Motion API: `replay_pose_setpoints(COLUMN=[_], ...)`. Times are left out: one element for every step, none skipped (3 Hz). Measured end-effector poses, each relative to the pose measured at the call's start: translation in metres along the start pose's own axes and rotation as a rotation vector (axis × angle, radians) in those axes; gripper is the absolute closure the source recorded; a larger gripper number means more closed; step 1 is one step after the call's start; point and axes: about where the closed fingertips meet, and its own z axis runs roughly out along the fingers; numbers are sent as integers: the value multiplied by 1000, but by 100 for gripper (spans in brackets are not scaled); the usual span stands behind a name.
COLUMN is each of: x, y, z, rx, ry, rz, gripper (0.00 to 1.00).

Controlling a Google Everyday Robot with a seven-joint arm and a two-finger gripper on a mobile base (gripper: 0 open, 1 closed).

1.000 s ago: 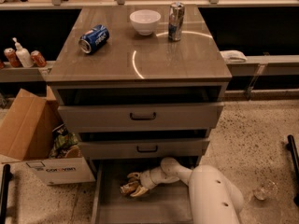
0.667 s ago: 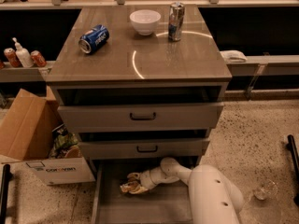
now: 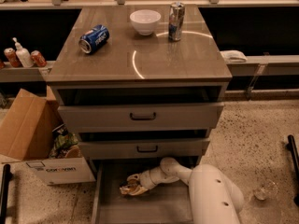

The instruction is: Pick orange can from bottom drawer and place on counter

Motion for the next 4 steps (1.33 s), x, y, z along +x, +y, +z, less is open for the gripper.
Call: replay_pose_setpoints(x=[-13,-25,-51,-50], y=[5,-31,-56,-55], z=[-14,-100,-229,-229], rx=[14,174,390,389], ry=[15,131,304,304], rz=[-26,-90,-155,-154], gripper=[100,100,100,100])
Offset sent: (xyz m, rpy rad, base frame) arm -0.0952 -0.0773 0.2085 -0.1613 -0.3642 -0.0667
